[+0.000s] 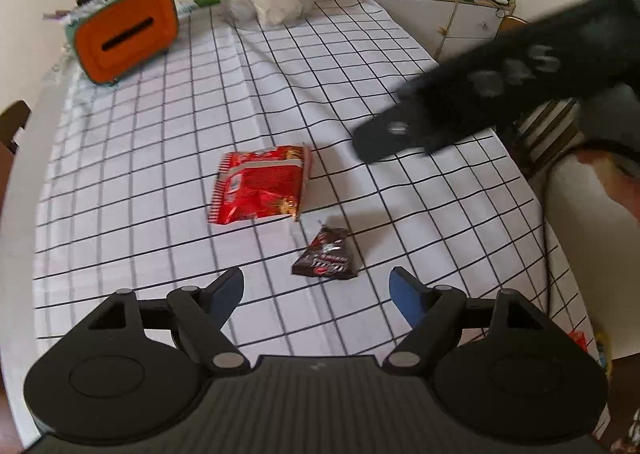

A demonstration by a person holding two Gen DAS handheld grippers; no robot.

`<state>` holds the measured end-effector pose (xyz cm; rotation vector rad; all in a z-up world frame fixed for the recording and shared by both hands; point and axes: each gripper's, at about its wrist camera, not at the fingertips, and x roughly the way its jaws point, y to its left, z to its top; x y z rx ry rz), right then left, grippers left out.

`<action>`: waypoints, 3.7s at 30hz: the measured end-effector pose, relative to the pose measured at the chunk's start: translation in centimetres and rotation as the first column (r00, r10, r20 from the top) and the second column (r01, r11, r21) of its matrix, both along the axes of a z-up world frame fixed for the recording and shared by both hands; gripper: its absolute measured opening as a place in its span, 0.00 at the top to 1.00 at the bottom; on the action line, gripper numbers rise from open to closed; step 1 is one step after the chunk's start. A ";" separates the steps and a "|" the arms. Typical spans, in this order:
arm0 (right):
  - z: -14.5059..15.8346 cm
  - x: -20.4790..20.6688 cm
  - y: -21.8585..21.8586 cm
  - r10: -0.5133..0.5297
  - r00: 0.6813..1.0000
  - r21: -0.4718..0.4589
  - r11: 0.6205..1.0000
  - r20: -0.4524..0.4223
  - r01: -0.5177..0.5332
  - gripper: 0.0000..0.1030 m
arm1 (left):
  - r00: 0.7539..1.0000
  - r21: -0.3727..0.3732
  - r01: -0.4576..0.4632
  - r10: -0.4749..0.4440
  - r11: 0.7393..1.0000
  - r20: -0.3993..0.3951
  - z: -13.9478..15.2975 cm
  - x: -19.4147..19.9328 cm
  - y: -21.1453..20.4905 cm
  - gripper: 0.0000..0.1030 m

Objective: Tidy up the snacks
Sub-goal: 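Move both tools back over the red chip bag and brown chocolate, then grasp the brown chocolate with left gripper while right gripper grasps the red chip bag, then carry the brown chocolate and red chip bag over the white box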

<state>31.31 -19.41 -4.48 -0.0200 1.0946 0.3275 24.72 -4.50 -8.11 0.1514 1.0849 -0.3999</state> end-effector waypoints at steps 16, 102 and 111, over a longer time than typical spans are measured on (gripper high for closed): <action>-7.5 9.5 5.9 0.243 0.966 -0.120 0.960 -0.087 -0.253 0.07 | 0.999 -0.071 -0.039 0.037 0.997 -0.033 -3.2 3.2 1.5 0.23; 0.7 -10.4 -3.5 0.015 0.999 -0.017 1.000 0.030 -0.015 0.33 | 0.999 0.039 0.008 -0.010 0.999 0.041 3.2 -3.1 0.1 0.69; 0.7 -15.7 -2.5 0.051 0.999 0.016 0.999 0.015 -0.051 0.33 | 0.999 0.065 0.036 -0.037 0.997 0.021 4.3 -8.5 -0.5 0.69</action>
